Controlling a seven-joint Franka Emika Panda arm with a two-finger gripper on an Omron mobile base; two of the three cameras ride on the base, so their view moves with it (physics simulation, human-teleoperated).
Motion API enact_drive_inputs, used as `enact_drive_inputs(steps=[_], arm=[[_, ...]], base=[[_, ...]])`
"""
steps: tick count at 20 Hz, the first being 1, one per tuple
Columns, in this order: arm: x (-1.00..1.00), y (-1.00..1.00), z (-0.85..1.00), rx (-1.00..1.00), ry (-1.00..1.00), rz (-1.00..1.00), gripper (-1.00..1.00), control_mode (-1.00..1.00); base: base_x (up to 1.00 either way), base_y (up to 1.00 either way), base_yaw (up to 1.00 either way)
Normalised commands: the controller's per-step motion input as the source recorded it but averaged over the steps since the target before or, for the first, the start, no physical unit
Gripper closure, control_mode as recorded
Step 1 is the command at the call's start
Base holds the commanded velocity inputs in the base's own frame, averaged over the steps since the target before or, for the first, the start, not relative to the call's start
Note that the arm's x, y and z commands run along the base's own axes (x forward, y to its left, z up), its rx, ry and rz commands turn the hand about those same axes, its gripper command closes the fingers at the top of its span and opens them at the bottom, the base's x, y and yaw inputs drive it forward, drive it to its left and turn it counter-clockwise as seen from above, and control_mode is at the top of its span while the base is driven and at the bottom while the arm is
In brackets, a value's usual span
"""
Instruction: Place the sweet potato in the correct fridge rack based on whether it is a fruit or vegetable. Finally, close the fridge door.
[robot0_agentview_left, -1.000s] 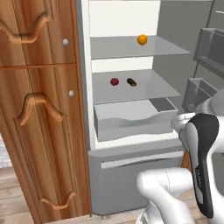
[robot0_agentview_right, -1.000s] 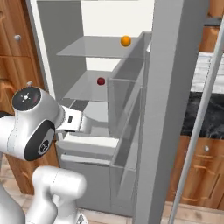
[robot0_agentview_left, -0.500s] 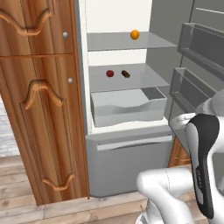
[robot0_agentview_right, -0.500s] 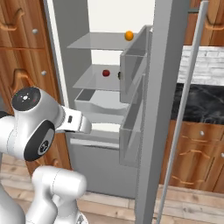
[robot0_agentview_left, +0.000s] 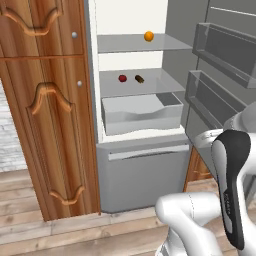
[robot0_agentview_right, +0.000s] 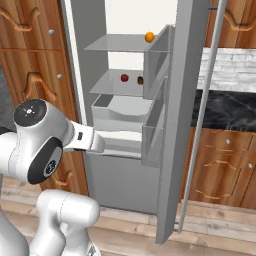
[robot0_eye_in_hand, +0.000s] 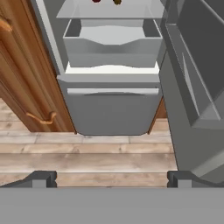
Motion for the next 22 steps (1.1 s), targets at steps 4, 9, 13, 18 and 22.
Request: enact_drive_inputs(steps=[4, 9, 13, 18, 22], arm=[[0.0, 0.0, 0.0, 0.0, 0.0, 0.0, -1.0, 1.0], [0.0, 0.0, 0.0, 0.0, 0.0, 0.0, -1.0, 1.0], [0.0, 0.0, 0.0, 0.0, 0.0, 0.0, -1.0, -1.0], [-0.01, 0.0, 0.0, 0.0, 0.0, 0.0, -1.0, -1.0], [-0.18, 0.0, 0.0, 0.0, 0.0, 0.0, -1.0, -1.0]], base=[[-0.32, 0.0, 0.0], [-0.01, 0.0, 0.0], [0.0, 0.0, 0.0], [0.0, 0.0, 0.0], [0.0, 0.0, 0.0]])
